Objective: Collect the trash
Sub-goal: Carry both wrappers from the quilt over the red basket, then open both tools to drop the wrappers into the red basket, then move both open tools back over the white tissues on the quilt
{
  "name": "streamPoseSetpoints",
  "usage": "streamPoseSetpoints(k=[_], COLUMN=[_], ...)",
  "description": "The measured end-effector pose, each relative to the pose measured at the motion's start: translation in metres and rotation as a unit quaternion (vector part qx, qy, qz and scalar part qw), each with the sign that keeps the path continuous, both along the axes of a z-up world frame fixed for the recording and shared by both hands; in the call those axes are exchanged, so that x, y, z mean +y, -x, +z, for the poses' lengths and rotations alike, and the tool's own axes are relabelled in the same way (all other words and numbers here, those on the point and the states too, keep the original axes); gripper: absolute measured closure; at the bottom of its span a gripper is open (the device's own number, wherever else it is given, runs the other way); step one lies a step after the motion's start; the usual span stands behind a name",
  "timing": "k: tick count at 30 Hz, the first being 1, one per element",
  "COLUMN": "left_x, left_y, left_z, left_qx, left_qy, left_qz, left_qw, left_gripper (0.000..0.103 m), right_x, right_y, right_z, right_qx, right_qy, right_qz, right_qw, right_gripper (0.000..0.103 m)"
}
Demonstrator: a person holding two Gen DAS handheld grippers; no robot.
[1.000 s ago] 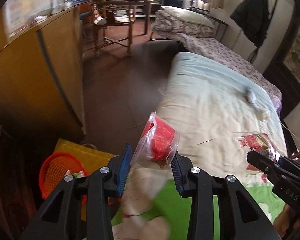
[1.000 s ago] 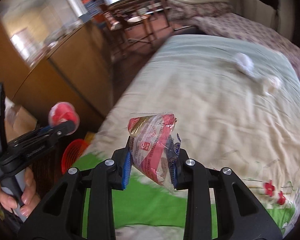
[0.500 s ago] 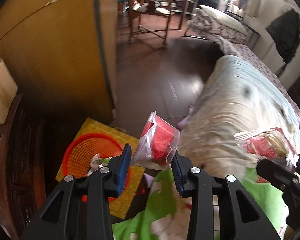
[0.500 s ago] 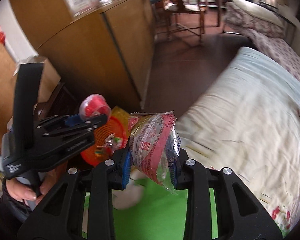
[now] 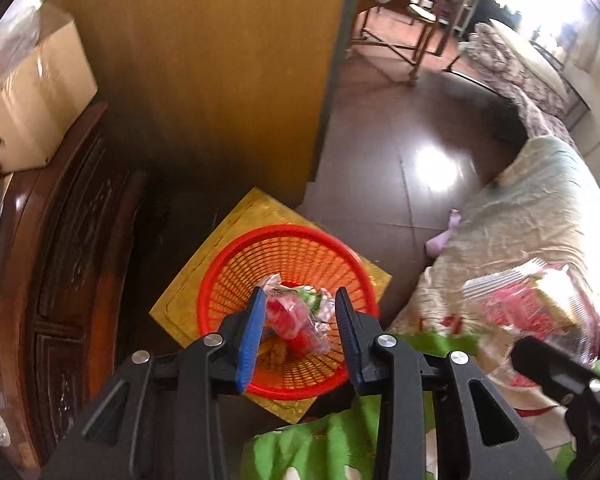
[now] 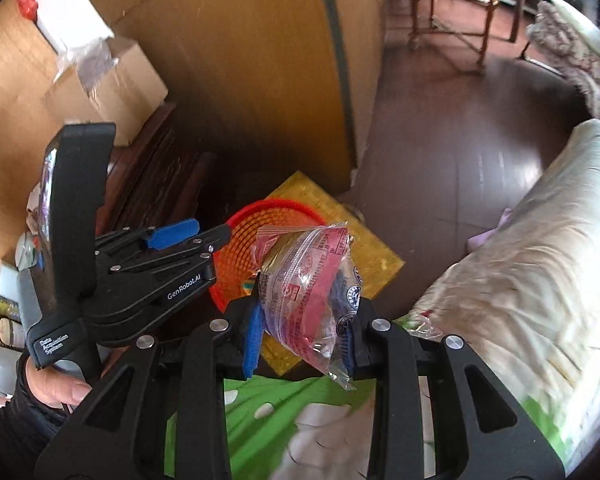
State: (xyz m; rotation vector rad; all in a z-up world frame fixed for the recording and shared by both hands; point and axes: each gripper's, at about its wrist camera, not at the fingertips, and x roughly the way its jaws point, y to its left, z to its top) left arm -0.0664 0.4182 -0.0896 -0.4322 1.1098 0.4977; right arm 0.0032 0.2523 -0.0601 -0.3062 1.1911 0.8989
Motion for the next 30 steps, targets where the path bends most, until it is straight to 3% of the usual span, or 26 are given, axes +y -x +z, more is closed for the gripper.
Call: streamPoseSetpoints(k=[10, 13, 19, 24, 30], left_x=[0.023, 0.032, 0.039, 0.034, 0.023], left_y=[0.002, 0.006, 0.009, 0.008, 0.003], left_z=[-0.040, -0.046, -0.047, -0.044, -0.031], left_qx=[0.032, 0.037, 0.041, 0.039, 0.033], left_qy=[0.021, 0.027, 0.031, 0.032, 0.020], left_qz=[0.029, 0.042, 0.054, 0.053, 0.043], left_qw=[0.9988, 0.9981, 0.9972, 0.9973, 0.9984], left_gripper=[0.069, 0.069, 0.067, 0.061, 0.047], right_x=[0.050, 0.060, 0.065, 0.053, 0.015], right_y=[-0.007, -0.005, -0.007, -0.014, -0.032], right_z=[-0.053, -0.061, -0.065, -0.057, -0.031], right_qx=[0.045, 0.047, 0.050, 0.049, 0.040], right_qy=[0.050, 0.057, 0.048, 0.041, 0.014], right_qz=[0.014, 0.021, 0.020, 0.004, -0.036], right_qw=[0.998, 0.997, 0.997, 0.998, 0.998], right_gripper=[0.070, 0.063, 0.050, 0.049, 0.047])
